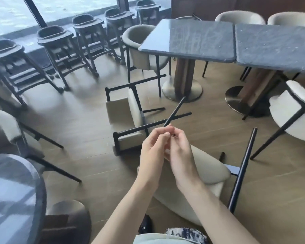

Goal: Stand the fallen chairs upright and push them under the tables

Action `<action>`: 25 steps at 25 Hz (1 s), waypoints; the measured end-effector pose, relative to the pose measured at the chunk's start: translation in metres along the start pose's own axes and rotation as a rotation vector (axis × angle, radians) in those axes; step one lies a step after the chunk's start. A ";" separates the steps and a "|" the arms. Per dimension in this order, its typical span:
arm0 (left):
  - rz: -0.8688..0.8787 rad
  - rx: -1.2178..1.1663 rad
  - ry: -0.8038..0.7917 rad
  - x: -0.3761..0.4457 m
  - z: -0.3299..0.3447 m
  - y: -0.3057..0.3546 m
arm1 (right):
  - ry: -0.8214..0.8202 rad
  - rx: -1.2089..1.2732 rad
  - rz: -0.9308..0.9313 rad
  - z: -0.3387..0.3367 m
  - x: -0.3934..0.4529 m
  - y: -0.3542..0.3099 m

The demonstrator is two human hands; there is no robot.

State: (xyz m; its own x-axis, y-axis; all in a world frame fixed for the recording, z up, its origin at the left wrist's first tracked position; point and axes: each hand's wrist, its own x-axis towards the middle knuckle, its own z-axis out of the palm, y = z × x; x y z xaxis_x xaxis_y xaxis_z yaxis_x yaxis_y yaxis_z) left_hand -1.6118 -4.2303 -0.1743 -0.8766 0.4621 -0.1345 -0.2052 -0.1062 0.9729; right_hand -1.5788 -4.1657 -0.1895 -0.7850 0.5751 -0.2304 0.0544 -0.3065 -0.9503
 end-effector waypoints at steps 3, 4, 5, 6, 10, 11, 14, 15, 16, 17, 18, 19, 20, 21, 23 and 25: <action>-0.098 -0.023 -0.041 0.023 -0.017 -0.008 | 0.122 0.062 0.030 0.011 0.007 0.016; -0.141 -0.033 -0.070 0.027 -0.017 -0.013 | 0.166 0.084 0.049 0.007 0.006 0.021; -0.177 -0.042 -0.090 0.029 -0.016 -0.019 | 0.200 0.096 0.071 0.002 0.004 0.026; -0.215 -0.044 -0.114 0.032 -0.013 -0.027 | 0.245 0.107 0.094 -0.004 0.002 0.031; -0.360 0.010 -0.202 0.038 0.009 -0.060 | 0.446 0.151 0.174 -0.038 0.002 0.049; -0.389 0.024 -0.215 0.040 0.015 -0.067 | 0.475 0.159 0.202 -0.046 0.003 0.054; -0.470 0.027 -0.191 0.049 0.024 -0.092 | 0.504 0.186 0.297 -0.062 0.009 0.073; -0.489 0.021 -0.178 0.054 0.025 -0.101 | 0.509 0.193 0.322 -0.065 0.014 0.080; -0.507 0.010 -0.161 0.060 0.025 -0.113 | 0.520 0.200 0.348 -0.068 0.021 0.089; -0.529 -0.006 -0.138 0.064 0.024 -0.125 | 0.532 0.208 0.376 -0.071 0.028 0.097; -0.557 -0.022 -0.118 0.068 0.020 -0.138 | 0.549 0.220 0.407 -0.073 0.035 0.106; -0.588 -0.041 -0.106 0.069 0.012 -0.150 | 0.560 0.243 0.437 -0.074 0.040 0.113; -0.630 -0.067 -0.097 0.069 0.002 -0.164 | 0.563 0.283 0.465 -0.074 0.045 0.124; -0.687 -0.093 -0.091 0.072 -0.007 -0.180 | 0.575 0.333 0.493 -0.075 0.050 0.136; -0.786 -0.098 -0.063 0.078 -0.029 -0.209 | 0.622 0.402 0.550 -0.075 0.053 0.161; -0.847 -0.097 -0.009 0.093 -0.052 -0.247 | 0.686 0.458 0.593 -0.077 0.058 0.197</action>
State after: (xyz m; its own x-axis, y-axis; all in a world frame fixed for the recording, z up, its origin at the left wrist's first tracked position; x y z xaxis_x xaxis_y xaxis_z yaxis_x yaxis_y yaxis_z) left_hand -1.6653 -4.2069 -0.4372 -0.4071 0.4265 -0.8077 -0.8268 0.2038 0.5243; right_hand -1.5665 -4.1345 -0.4059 -0.1767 0.5034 -0.8458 -0.0349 -0.8620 -0.5057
